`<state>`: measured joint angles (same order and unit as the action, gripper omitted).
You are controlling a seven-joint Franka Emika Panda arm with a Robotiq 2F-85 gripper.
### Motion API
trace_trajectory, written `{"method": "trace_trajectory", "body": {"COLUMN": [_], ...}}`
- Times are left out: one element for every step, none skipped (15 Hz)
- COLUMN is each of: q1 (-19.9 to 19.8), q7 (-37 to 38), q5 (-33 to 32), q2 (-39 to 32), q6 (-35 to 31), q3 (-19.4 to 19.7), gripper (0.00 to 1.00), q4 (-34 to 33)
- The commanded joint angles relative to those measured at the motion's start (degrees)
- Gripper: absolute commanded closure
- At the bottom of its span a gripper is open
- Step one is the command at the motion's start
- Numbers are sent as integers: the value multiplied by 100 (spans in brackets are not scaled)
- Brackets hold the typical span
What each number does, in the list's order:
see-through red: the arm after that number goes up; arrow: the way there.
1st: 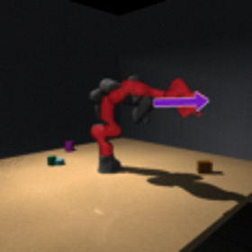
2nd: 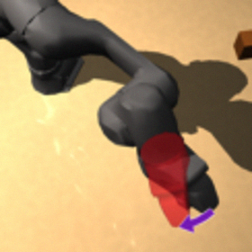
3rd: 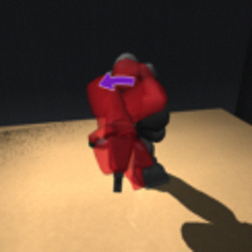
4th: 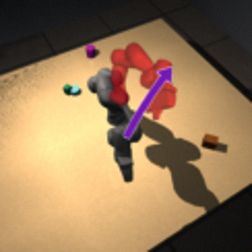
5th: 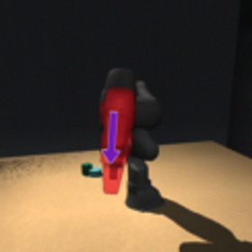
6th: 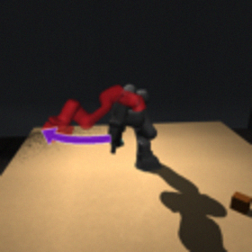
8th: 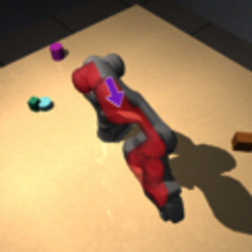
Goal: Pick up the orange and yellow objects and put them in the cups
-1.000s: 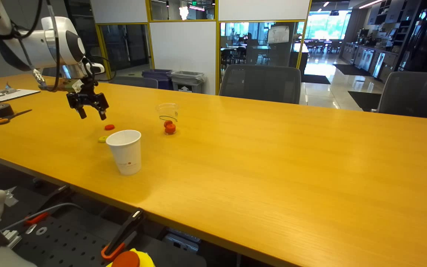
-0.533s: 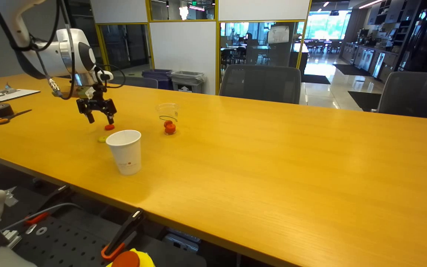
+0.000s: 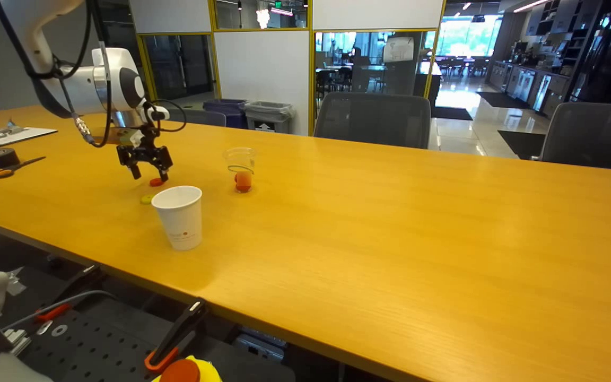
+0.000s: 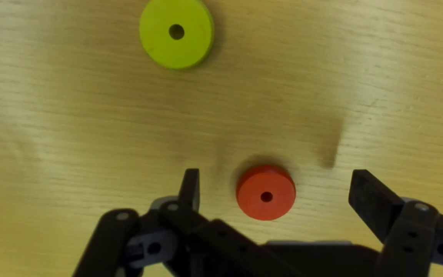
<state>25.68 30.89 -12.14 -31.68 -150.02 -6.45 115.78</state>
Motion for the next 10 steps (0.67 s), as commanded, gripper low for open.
{"method": "trace_trajectory", "body": {"q1": [-18,-34,-55,-63,-75,-86,-89,-92,-91,-90], "q7": [-268,-304,-338,-370,-404,-434,-455,-471,-483,-490], "q5": [250,278,319,353,385,411,426,434,441,449], "q2": [-86,-99,-112,-123,-146,-162,-182,-198,-215,-231], "q6": [-117,-111,-98,-92,-84,-76,-68,-67,-63,-60], "q3": [57,63,65,75,81,81,83,86,86,87], "gripper": [0,0,0,0,0,0,0,0,0,0], "q4": [-141,-155,-167,-180,-196,-207,-222,-234,-253,-268]}}
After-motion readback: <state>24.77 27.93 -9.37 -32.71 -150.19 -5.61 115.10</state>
